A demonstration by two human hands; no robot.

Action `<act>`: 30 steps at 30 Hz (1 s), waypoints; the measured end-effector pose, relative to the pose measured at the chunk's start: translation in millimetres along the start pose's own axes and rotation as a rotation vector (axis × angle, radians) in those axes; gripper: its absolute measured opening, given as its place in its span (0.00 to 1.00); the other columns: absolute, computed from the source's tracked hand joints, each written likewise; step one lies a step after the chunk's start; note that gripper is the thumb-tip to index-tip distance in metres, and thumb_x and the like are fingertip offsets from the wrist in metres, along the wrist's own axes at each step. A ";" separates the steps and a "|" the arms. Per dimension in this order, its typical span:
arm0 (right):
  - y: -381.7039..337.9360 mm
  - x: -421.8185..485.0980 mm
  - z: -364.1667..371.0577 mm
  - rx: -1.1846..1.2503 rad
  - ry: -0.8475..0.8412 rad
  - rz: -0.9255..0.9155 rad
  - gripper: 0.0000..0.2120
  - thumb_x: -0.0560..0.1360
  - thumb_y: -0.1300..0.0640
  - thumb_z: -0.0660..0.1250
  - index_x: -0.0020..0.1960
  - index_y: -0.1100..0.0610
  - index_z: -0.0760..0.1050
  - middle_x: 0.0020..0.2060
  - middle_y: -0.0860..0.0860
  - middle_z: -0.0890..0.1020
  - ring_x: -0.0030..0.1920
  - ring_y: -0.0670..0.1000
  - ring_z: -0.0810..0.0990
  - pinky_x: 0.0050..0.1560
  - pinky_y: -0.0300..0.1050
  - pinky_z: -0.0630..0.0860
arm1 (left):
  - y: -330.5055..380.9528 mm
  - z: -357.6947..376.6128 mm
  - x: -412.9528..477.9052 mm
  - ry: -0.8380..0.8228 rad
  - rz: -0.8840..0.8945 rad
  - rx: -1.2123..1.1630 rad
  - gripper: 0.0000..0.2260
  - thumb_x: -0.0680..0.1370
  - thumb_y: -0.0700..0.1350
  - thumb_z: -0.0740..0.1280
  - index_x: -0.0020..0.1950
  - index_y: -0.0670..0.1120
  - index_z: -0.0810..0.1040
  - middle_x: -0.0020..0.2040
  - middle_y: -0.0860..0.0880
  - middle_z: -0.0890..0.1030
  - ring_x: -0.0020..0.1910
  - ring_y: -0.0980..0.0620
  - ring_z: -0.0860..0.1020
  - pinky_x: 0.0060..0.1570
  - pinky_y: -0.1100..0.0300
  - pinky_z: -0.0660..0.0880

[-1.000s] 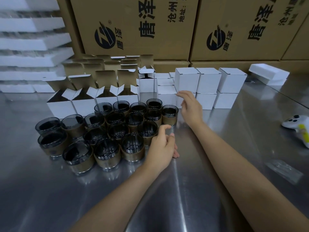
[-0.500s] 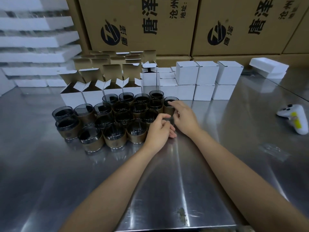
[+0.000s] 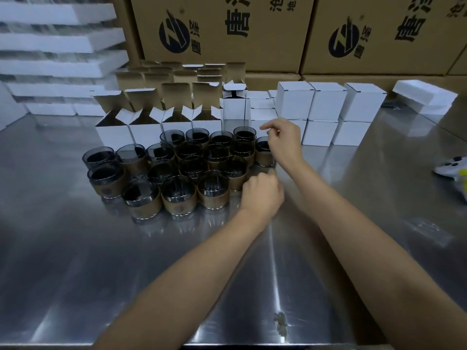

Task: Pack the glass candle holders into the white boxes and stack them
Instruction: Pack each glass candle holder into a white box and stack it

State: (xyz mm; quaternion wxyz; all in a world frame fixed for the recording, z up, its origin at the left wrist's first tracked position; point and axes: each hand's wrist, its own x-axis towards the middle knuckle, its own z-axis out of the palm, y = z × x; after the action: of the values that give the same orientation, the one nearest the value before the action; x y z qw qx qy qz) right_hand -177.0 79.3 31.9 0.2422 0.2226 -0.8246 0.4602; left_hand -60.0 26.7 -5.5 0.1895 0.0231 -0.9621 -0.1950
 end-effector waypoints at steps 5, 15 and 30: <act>-7.6 62.3 36.7 -0.178 -0.210 0.000 0.17 0.78 0.69 0.55 0.60 0.65 0.79 0.59 0.59 0.81 0.61 0.55 0.77 0.63 0.40 0.68 | -3.3 3.3 8.6 -0.011 0.057 0.053 0.11 0.80 0.44 0.58 0.55 0.39 0.74 0.47 0.37 0.80 0.47 0.35 0.79 0.36 0.52 0.64; -1.6 151.8 112.3 -0.559 -0.474 0.127 0.13 0.80 0.65 0.57 0.63 0.63 0.72 0.62 0.59 0.75 0.60 0.60 0.76 0.52 0.48 0.72 | -4.2 -1.1 10.3 -0.120 0.124 0.033 0.07 0.79 0.45 0.58 0.49 0.44 0.74 0.46 0.41 0.80 0.45 0.37 0.79 0.35 0.55 0.63; -7.7 173.2 118.7 -0.827 -0.332 0.015 0.16 0.74 0.73 0.62 0.59 0.62 0.74 0.58 0.57 0.78 0.57 0.58 0.78 0.46 0.45 0.69 | -7.4 7.1 14.7 -0.115 0.120 -0.011 0.06 0.78 0.45 0.59 0.41 0.47 0.68 0.41 0.42 0.81 0.39 0.38 0.79 0.31 0.57 0.61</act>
State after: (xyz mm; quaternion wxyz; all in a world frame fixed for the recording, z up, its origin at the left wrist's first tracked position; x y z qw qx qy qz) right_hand -331.3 -52.2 87.1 0.1720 0.1717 -0.9687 0.0514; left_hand -76.5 20.7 -9.1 0.1456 -0.0469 -0.9699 -0.1893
